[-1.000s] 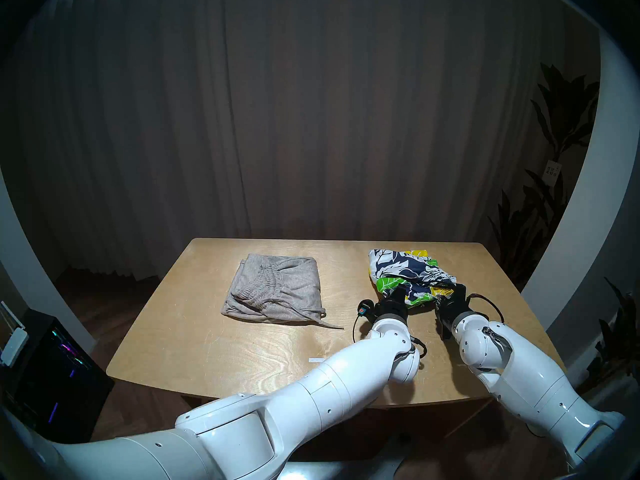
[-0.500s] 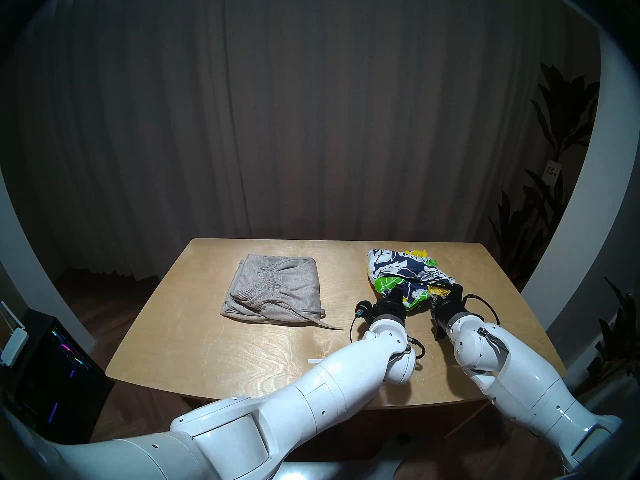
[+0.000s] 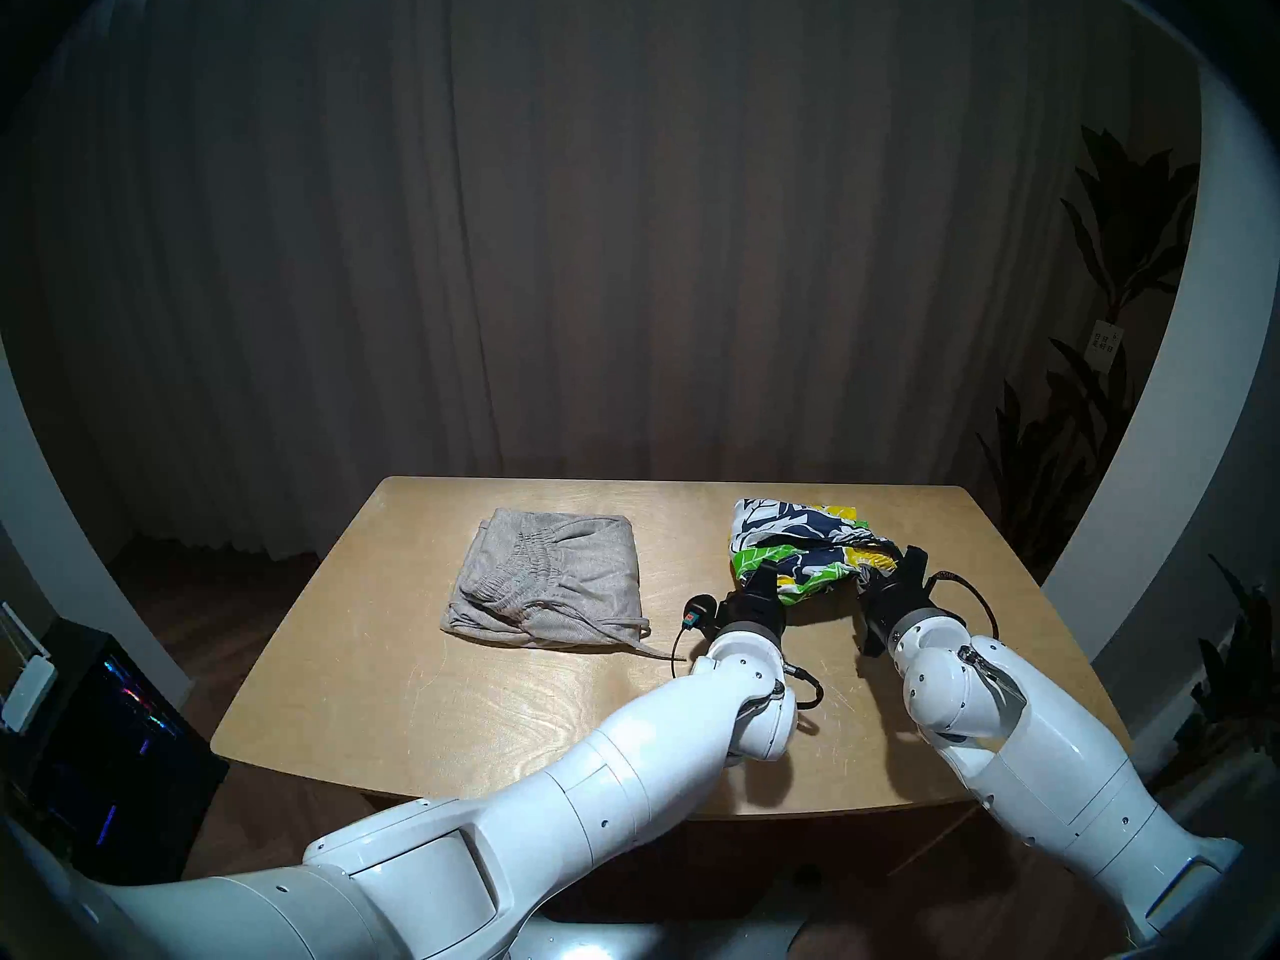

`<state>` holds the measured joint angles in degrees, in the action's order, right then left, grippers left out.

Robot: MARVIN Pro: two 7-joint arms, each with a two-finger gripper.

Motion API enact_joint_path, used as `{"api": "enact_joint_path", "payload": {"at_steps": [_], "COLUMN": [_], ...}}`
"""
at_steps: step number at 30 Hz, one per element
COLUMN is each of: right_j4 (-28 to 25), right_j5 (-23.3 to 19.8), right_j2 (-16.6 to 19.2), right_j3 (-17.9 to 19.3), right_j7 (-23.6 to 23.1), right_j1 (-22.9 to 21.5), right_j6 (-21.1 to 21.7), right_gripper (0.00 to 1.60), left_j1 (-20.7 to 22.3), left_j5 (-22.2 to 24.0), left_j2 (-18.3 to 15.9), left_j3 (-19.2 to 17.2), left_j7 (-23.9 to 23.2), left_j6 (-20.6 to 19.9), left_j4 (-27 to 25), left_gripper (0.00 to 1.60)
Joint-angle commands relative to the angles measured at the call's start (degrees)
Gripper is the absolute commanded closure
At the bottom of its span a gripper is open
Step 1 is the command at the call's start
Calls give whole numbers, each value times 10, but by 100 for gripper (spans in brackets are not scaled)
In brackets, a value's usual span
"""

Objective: Fold pants twice and stack them

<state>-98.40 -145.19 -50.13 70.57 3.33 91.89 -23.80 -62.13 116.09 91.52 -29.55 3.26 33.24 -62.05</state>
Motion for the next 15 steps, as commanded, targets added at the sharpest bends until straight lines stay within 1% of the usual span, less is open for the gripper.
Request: {"api": "enact_joint_path", "payload": {"at_steps": [1, 8, 15], "right_j4": [-20, -25, -30], "right_j5": [6, 7, 10], "right_j2": [5, -3, -13], "right_j3": [12, 13, 12], "right_j7": [-10, -8, -5], "right_j1": [-9, -27, -54], "right_j6": [-6, -13, -21], "right_gripper": [160, 160, 160], "left_j1": [29, 49, 64], "left_j5": [-5, -6, -7], "left_j2": [-1, 4, 7], "left_j3": [-13, -18, -23], "left_j7": [-6, -1, 8], "left_j6": [-1, -11, -21], "left_j4": [-40, -61, -66], "left_gripper": [160, 160, 160]}}
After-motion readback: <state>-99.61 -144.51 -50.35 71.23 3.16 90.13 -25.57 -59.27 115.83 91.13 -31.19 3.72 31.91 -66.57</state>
